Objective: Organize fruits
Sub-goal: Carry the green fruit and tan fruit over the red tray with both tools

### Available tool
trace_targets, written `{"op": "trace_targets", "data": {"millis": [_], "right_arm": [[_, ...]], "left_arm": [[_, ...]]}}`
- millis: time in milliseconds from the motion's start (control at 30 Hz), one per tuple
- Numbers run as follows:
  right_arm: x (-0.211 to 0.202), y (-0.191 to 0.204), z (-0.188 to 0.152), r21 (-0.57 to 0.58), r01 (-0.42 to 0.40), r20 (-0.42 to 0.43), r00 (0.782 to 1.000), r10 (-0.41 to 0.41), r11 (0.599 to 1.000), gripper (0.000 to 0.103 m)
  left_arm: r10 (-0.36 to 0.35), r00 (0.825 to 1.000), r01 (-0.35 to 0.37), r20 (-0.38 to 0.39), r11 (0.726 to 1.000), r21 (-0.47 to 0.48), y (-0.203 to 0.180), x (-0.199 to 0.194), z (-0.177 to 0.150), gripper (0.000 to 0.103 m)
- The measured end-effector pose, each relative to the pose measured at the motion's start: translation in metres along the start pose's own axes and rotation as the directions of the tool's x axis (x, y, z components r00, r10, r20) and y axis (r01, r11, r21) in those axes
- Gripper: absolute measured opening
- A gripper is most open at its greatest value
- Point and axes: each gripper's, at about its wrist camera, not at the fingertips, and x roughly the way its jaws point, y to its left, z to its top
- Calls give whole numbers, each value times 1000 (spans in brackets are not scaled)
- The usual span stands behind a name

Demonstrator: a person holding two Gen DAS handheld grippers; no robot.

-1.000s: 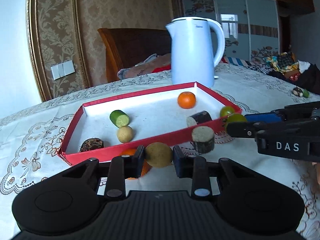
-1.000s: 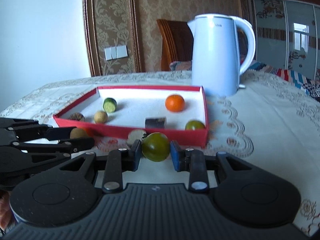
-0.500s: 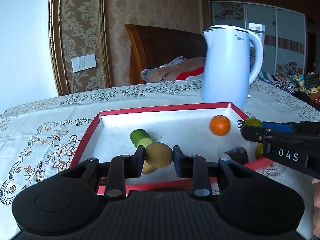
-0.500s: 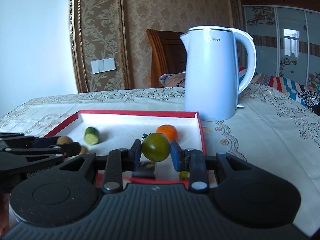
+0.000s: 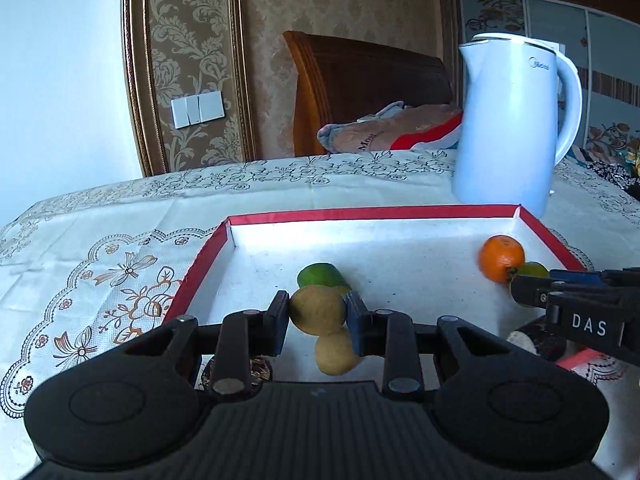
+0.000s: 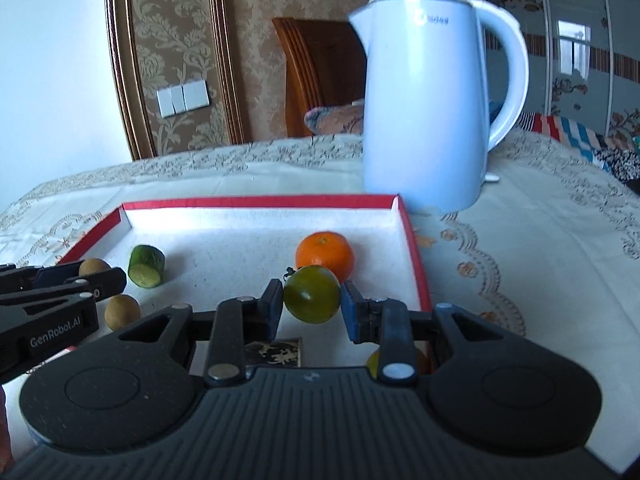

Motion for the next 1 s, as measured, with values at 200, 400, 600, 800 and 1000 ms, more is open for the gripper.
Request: {"op": "trace_targets", "data": {"millis": [200, 400, 600, 800, 1000], "right_arm": [[6, -3, 1, 14, -2, -26, 1000, 2, 1000, 30], [15, -1, 2, 3, 11, -39, 999, -11, 1000, 30], [23, 4, 5, -15, 30, -28, 999, -30, 999, 30], [26, 13, 4, -52, 61, -12, 998, -62, 997, 30], [28, 14, 3, -52, 65, -6, 998, -66, 997, 30]], "left_arm": [[23, 1000, -23, -16, 1000, 4, 0, 11, 1, 30], [33, 999, -34, -34, 999, -26, 5, 20, 4, 30], [33, 998, -36, -51, 998, -55, 12, 28, 7, 29], [40, 998, -43, -50, 997, -59, 12, 32, 8, 30], [53, 998, -56, -42, 995, -78, 15, 32, 6, 30]]}}
